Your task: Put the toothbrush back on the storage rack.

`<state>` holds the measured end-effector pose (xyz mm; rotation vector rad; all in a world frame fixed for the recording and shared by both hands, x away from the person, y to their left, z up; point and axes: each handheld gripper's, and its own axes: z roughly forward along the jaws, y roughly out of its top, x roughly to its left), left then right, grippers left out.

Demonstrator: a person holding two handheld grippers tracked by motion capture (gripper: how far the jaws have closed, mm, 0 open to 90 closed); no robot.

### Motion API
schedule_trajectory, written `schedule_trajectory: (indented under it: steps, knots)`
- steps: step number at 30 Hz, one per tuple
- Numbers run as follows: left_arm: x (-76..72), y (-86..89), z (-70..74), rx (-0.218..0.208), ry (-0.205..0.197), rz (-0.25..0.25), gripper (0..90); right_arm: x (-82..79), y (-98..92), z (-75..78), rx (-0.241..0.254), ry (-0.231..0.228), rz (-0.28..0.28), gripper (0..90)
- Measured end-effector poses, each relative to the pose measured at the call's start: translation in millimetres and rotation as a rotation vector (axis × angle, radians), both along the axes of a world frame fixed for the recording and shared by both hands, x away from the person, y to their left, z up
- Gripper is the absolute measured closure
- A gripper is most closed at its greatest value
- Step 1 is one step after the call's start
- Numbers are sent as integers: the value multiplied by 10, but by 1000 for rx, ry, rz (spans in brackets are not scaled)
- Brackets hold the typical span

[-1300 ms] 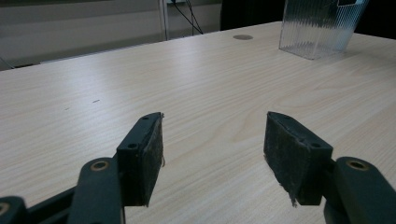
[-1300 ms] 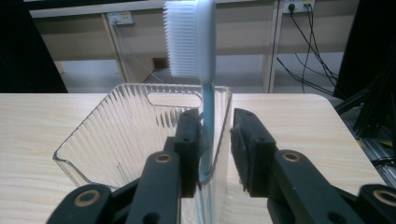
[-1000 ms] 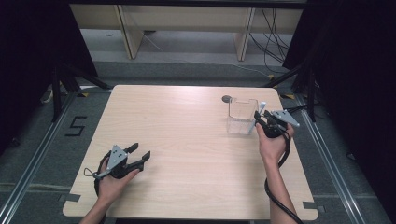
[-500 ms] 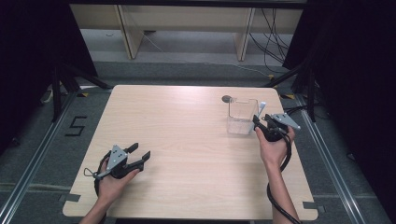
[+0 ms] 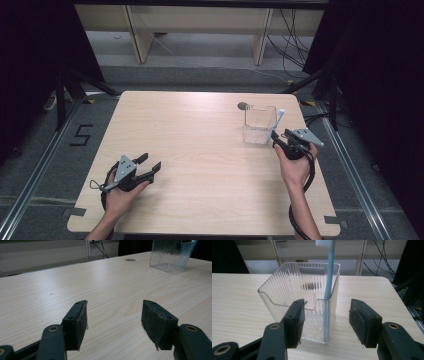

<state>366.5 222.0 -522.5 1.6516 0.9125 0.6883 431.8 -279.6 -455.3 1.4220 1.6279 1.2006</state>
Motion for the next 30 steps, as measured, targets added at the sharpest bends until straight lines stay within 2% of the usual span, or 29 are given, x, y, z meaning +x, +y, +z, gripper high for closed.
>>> schedule_trajectory:
  steps: [1, 2, 3, 4, 6, 8, 9, 11, 12, 14, 16, 18, 19, 20, 22, 24, 25, 26, 27, 29, 30]
  knots:
    - [0, 0, 0, 0, 0, 0, 371, -9, 2, -8, 1, -8, -3, 466]
    - [0, 0, 0, 0, 0, 0, 371, -33, 15, 1, 6, 5, -5, 465]
    - [0, 1, 0, -1, 0, -1, 371, -27, 4, -8, -16, -13, 5, 463]
    - [0, 1, 0, -1, 0, -1, 371, -45, 3, 3, -27, -3, 5, 461]
    - [0, 2, 0, -2, 0, -1, 371, -70, 25, -4, -8, -2, 10, 456]
    - [0, 2, -1, -3, -1, -1, 371, -91, 19, -4, -31, -5, 16, 452]
    - [0, 3, 0, -2, 0, -1, 371, -106, 40, -11, -7, 4, 11, 449]
    - [-1, 2, 0, -1, 0, -1, 371, -137, 30, -14, -34, 4, 23, 447]
    - [-1, 1, -1, -1, -1, 0, 371, -154, 45, -16, -16, 9, 14, 447]
    - [-1, 0, -1, -1, -1, 0, 371, -185, 34, -30, -28, 3, 27, 449]
    - [-1, 0, 0, 0, 0, 0, 371, -231, 35, -42, -35, -9, 16, 450]
    - [-1, 0, 0, -1, 0, 0, 371, -272, 45, -75, -21, -3, 14, 450]
    - [-1, 0, -1, -1, -1, 1, 371, -287, 32, -90, -27, -4, 29, 450]
    - [-2, 0, 0, -1, 0, 1, 371, -317, 31, -99, -35, 4, 22, 450]
    - [-2, 0, 0, -1, 0, 0, 371, -364, 50, -124, 2, 18, 19, 450]
    - [-2, 0, 0, -1, 0, 0, 371, -397, 20, -145, -29, 17, 33, 450]
    - [-1, 0, 0, 0, 0, 0, 371, -418, 26, -157, -20, 11, 30, 450]
    - [-1, 0, 0, 0, 0, 1, 371, -440, 13, -159, -33, 12, 34, 449]
    - [-1, -1, 0, 1, 1, 1, 371, -450, 14, -173, -19, 10, 36, 449]
    - [-1, -1, 0, 1, 0, 1, 371, -492, 20, -192, -23, 14, 18, 449]
    - [-1, -1, 0, 0, 0, 1, 371, -520, 27, -193, 5, 29, 29, 449]
